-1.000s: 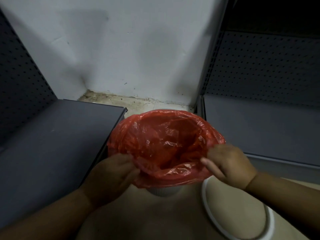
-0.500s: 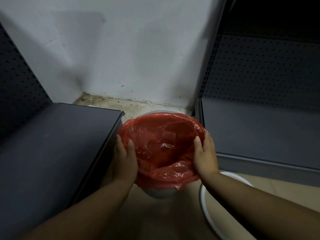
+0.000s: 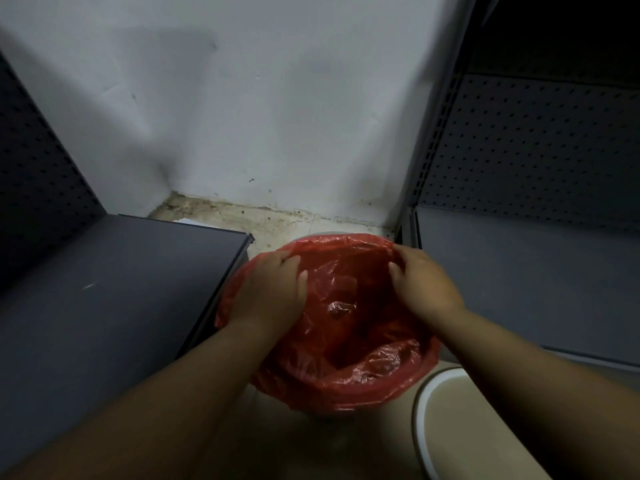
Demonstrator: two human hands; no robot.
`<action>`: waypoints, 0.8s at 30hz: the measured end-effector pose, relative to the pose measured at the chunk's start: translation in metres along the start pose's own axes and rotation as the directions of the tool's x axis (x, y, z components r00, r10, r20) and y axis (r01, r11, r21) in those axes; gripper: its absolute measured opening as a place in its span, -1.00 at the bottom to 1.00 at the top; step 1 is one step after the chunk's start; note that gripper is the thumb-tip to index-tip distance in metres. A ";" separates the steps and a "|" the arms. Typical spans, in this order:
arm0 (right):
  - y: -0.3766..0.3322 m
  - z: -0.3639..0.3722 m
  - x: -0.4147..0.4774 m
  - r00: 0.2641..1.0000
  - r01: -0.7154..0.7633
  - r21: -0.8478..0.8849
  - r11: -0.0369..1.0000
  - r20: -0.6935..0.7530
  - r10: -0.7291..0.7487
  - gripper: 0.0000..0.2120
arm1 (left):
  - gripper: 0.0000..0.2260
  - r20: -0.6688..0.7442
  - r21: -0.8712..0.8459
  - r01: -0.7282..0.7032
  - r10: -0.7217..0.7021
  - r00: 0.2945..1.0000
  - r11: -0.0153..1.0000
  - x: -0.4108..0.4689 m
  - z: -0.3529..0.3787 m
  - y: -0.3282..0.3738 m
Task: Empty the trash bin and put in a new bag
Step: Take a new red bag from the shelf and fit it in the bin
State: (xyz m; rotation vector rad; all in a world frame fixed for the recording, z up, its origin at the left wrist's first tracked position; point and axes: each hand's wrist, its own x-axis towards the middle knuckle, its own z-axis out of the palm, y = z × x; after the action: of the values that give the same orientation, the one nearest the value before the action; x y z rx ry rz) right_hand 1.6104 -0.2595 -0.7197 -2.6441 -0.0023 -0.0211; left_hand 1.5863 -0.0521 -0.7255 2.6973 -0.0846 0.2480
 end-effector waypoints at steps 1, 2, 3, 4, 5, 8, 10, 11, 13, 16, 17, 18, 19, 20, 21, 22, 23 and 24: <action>-0.002 0.000 0.006 1.000 0.016 -0.012 1.000 0.013 -0.016 -0.62 | -0.60 0.032 0.029 0.007 -0.008 0.999 1.000 0.005 0.002 0.000; -0.004 0.000 0.011 0.999 0.030 -0.027 0.999 0.026 -0.029 -0.62 | -0.59 0.059 0.052 0.014 -0.017 0.998 0.999 0.009 0.004 -0.001; -0.004 0.001 0.016 0.999 0.040 -0.041 0.998 0.038 -0.039 -0.62 | -0.57 0.082 0.072 0.017 -0.023 0.996 0.997 0.013 0.005 -0.002; -0.004 0.003 0.020 0.998 0.044 -0.058 0.997 0.052 -0.041 -0.61 | -0.56 0.096 0.087 0.021 -0.029 0.995 0.996 0.016 0.006 -0.004; -0.003 0.005 0.023 0.997 0.045 -0.078 0.996 0.064 -0.040 -0.61 | -0.56 0.106 0.098 0.028 -0.038 0.994 0.995 0.020 0.006 -0.006; 0.001 0.009 0.032 0.996 0.037 -0.110 0.993 0.087 -0.028 -0.59 | -0.58 0.148 0.049 0.052 -0.059 0.987 0.997 0.031 0.008 -0.011; -0.001 0.011 0.037 0.994 0.012 -0.059 0.998 0.108 -0.006 -0.59 | -0.63 0.167 -0.029 0.069 -0.063 0.984 0.997 0.039 0.010 -0.016; -0.002 0.012 0.040 0.992 -0.012 -0.020 1.000 0.127 0.014 -0.59 | -0.63 0.180 -0.053 0.078 -0.068 0.981 0.995 0.042 0.010 -0.018; -0.004 0.011 0.045 0.981 -0.068 0.057 0.996 0.185 0.056 -0.59 | -0.62 0.210 -0.085 0.110 -0.090 0.973 0.990 0.049 0.010 -0.020; -0.008 0.003 0.053 0.956 -0.159 0.226 0.961 0.279 0.092 -0.59 | -0.64 0.232 -0.176 0.188 -0.145 0.962 0.966 0.058 0.005 -0.018; -0.009 0.000 0.055 0.944 -0.194 0.273 0.942 0.312 0.104 -0.58 | -0.65 0.253 -0.210 0.228 -0.173 0.952 0.951 0.059 0.001 -0.018; -0.009 -0.002 0.057 0.934 -0.224 0.303 0.926 0.337 0.115 -0.56 | -0.66 0.270 -0.236 0.267 -0.201 0.942 0.934 0.061 -0.001 -0.019; -0.009 -0.002 0.059 0.926 -0.249 0.319 0.914 0.356 0.128 -0.53 | -0.67 0.286 -0.264 0.295 -0.218 0.933 0.918 0.062 -0.002 -0.020; -0.008 -0.002 0.062 0.918 -0.277 0.326 0.904 0.368 0.148 -0.49 | -0.68 0.299 -0.311 0.328 -0.236 0.925 0.892 0.064 -0.002 -0.021; -0.006 -0.001 0.063 0.910 -0.313 0.333 0.890 0.372 0.181 -0.45 | -0.69 0.295 -0.334 0.341 -0.246 0.923 0.879 0.064 -0.003 -0.021; -0.004 0.001 0.064 0.902 -0.359 0.347 0.866 0.368 0.226 -0.40 | -0.71 0.288 -0.326 0.352 -0.263 0.921 0.877 0.065 -0.002 -0.023; -0.001 0.003 0.065 0.889 -0.408 0.370 0.834 0.367 0.273 -0.35 | -0.69 0.293 -0.350 0.370 -0.274 0.916 0.860 0.064 -0.003 -0.025; 0.002 0.004 0.065 0.875 -0.452 0.401 0.797 0.374 0.308 -0.31 | -0.61 0.317 -0.427 0.399 -0.278 0.907 0.811 0.063 -0.003 -0.028</action>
State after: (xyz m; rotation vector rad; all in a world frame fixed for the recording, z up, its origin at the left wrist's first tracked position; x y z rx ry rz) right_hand 1.6750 -0.2590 -0.7231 -2.0787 0.3874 0.4534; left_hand 1.6500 -0.0265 -0.7223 2.1707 0.2403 -0.1946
